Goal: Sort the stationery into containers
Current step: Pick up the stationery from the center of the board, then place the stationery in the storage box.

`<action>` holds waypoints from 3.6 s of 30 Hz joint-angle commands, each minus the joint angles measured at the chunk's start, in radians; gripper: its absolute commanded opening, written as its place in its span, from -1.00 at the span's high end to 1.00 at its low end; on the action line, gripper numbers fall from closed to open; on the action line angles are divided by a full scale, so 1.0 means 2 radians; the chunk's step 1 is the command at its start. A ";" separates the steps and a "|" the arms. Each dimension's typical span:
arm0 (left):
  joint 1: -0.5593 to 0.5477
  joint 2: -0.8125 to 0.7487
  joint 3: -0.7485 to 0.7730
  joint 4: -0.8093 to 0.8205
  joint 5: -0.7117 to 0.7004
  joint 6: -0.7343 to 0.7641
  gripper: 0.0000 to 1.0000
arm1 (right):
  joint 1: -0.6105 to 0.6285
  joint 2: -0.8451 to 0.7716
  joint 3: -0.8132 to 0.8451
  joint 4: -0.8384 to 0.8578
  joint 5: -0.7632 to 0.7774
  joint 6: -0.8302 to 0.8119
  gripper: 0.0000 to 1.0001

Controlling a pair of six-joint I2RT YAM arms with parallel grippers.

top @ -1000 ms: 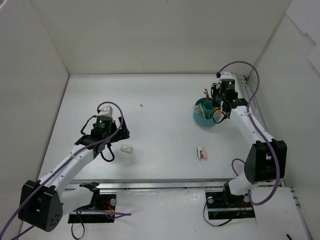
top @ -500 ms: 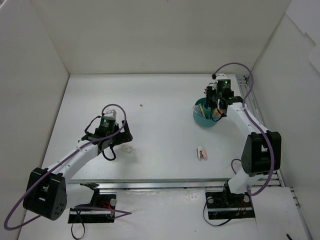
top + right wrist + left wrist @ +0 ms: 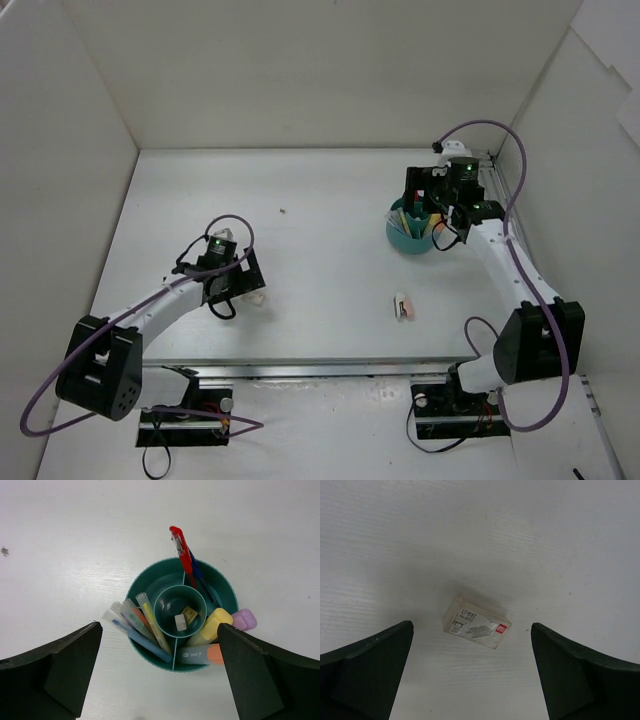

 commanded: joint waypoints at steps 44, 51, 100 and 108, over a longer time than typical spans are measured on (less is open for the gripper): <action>-0.143 0.030 0.171 0.031 0.069 0.202 0.29 | 0.008 -0.075 -0.056 0.050 -0.289 0.016 -0.96; -0.158 0.002 0.170 0.074 0.163 0.320 -0.04 | 0.086 0.008 -0.082 0.178 -0.379 0.132 -0.96; -0.134 -0.011 0.183 0.115 0.161 0.328 -0.99 | 0.059 0.031 0.013 0.135 -0.260 0.099 1.00; -0.097 -0.066 0.126 0.120 0.113 0.274 -0.99 | 0.028 0.042 0.058 0.125 -0.071 -0.078 1.00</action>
